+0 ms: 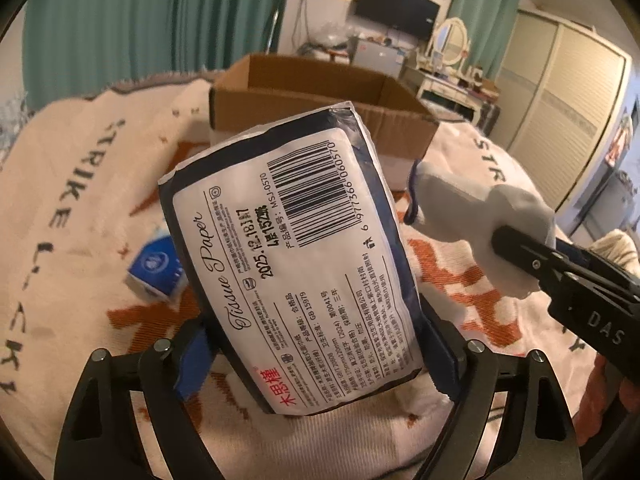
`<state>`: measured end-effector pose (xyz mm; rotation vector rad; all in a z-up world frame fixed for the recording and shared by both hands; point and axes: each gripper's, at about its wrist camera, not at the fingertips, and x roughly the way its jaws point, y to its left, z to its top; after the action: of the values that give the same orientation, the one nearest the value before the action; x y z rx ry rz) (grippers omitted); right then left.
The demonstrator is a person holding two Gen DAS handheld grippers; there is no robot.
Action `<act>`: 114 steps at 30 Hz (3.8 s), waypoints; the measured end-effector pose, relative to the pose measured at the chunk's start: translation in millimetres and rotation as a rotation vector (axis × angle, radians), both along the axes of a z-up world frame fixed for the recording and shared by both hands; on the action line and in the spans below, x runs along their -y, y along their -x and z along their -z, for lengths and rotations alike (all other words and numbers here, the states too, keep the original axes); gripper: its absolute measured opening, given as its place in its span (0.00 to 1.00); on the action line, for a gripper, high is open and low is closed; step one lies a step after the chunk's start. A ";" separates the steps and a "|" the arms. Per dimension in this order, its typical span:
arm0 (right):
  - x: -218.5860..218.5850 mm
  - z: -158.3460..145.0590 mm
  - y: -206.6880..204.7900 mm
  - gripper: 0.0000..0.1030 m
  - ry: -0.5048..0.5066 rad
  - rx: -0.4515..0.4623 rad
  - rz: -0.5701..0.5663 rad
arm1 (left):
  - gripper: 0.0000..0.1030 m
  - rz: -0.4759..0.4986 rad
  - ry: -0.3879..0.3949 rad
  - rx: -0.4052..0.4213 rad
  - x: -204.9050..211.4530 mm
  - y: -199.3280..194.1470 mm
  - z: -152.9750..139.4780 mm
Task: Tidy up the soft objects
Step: 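Carry both items over the box and open both tools to drop them, then lift both tools back from the box toward the remaining items, then grasp the white plastic piece with the left tool while the right grasps the white sock bundle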
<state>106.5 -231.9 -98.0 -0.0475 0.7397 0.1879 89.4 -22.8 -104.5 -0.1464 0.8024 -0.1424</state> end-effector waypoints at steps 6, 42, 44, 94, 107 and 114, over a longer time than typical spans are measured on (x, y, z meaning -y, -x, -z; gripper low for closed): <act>5.3 -34.3 29.2 0.47 -0.026 0.063 0.000 | 0.84 0.023 -0.047 0.062 2.7 25.6 -41.3; -31.9 -88.6 -207.7 0.47 -0.053 0.145 -0.146 | 0.85 0.186 -0.220 0.038 0.6 -227.4 -62.3; -30.6 -72.2 -218.1 0.47 -0.063 0.124 -0.144 | 0.86 0.175 -0.254 0.049 4.0 -233.6 -53.4; -20.9 -152.5 98.8 0.99 0.031 0.238 -0.055 | 0.98 -0.028 -0.184 0.299 -54.6 59.4 -131.1; -35.4 27.4 40.3 0.94 0.051 -0.143 -0.054 | 0.98 0.004 -0.185 0.035 -50.2 22.0 -6.9; -36.5 71.3 25.3 0.69 0.023 -0.273 -0.051 | 0.91 0.046 -0.193 -0.097 -45.8 4.2 34.8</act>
<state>81.2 -195.4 -169.3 -0.0633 1.0134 0.2378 85.2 23.0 -139.3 0.0474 0.9121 -0.1008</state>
